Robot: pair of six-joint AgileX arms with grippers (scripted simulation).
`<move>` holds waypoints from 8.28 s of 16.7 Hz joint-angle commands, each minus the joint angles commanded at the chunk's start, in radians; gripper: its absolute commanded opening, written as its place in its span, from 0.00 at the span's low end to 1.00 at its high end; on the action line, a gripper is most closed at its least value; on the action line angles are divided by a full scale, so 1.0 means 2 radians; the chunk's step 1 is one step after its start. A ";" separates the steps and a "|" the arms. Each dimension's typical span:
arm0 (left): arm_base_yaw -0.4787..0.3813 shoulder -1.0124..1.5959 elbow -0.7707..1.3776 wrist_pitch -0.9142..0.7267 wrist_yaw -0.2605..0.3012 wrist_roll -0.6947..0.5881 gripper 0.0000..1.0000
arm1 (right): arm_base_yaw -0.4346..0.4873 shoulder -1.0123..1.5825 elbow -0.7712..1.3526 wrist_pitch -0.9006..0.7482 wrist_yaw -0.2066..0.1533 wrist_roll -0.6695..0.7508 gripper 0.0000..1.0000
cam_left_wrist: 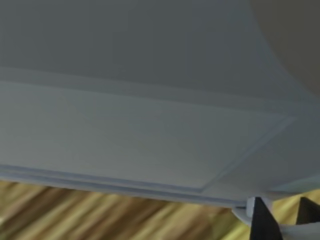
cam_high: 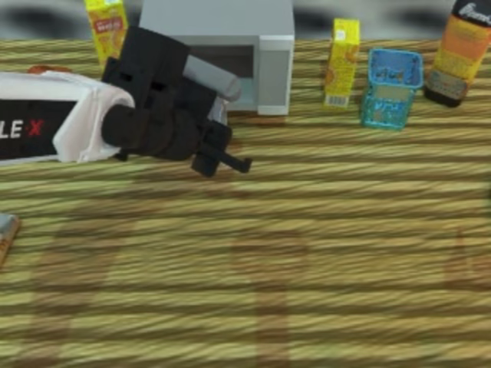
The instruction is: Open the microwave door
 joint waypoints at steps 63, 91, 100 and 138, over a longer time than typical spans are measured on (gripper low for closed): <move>0.042 -0.024 -0.027 -0.018 0.078 0.098 0.00 | 0.000 0.000 0.000 0.000 0.000 0.000 1.00; 0.044 -0.024 -0.028 -0.023 0.089 0.108 0.00 | 0.000 0.000 0.000 0.000 0.000 0.000 1.00; 0.064 -0.029 -0.031 -0.037 0.115 0.150 0.00 | 0.000 0.000 0.000 0.000 0.000 0.000 1.00; 0.087 -0.031 -0.029 -0.062 0.150 0.206 0.00 | 0.000 0.000 0.000 0.000 0.000 0.000 1.00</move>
